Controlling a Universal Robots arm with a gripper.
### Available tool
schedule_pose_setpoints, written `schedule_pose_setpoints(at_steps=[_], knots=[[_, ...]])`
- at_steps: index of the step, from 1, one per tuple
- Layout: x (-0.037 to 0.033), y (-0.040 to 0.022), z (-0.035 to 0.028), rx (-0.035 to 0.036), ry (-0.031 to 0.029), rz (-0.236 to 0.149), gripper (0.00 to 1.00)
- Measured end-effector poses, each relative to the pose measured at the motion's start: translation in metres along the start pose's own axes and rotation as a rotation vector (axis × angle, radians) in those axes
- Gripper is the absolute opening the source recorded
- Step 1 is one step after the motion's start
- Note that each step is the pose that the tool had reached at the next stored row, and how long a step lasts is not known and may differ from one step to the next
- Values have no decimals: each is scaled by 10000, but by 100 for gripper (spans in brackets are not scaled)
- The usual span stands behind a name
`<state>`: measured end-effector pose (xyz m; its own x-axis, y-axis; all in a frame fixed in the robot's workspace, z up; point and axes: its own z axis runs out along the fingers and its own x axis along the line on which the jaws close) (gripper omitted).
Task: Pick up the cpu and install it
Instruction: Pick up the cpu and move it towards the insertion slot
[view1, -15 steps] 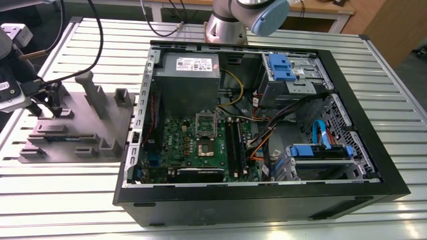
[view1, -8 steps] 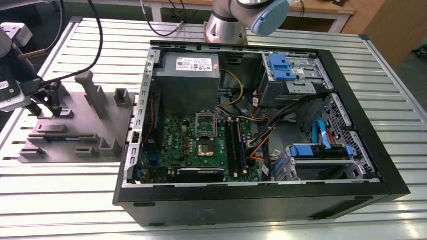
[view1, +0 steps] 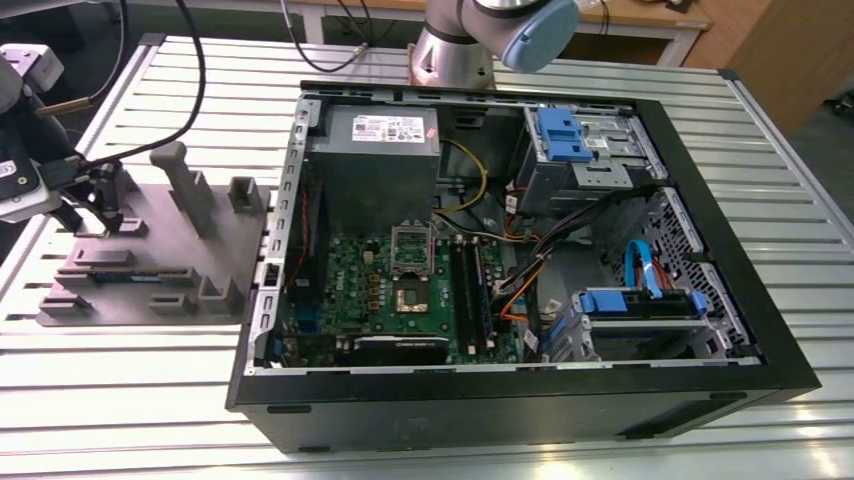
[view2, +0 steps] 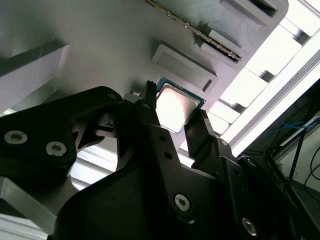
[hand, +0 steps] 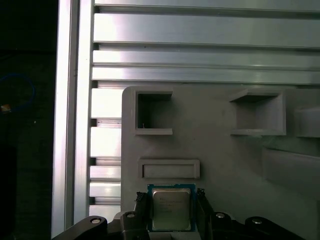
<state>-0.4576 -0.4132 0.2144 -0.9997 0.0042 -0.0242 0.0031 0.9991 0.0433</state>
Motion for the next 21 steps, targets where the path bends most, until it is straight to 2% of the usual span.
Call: schedule_pose_setpoints(at_steps=[7,9,21], knots=[[-1,1,-19,7,3,-1,47],[-1,2,-47,10,2,0,47],[-2,3,-77,9,2,0,47]])
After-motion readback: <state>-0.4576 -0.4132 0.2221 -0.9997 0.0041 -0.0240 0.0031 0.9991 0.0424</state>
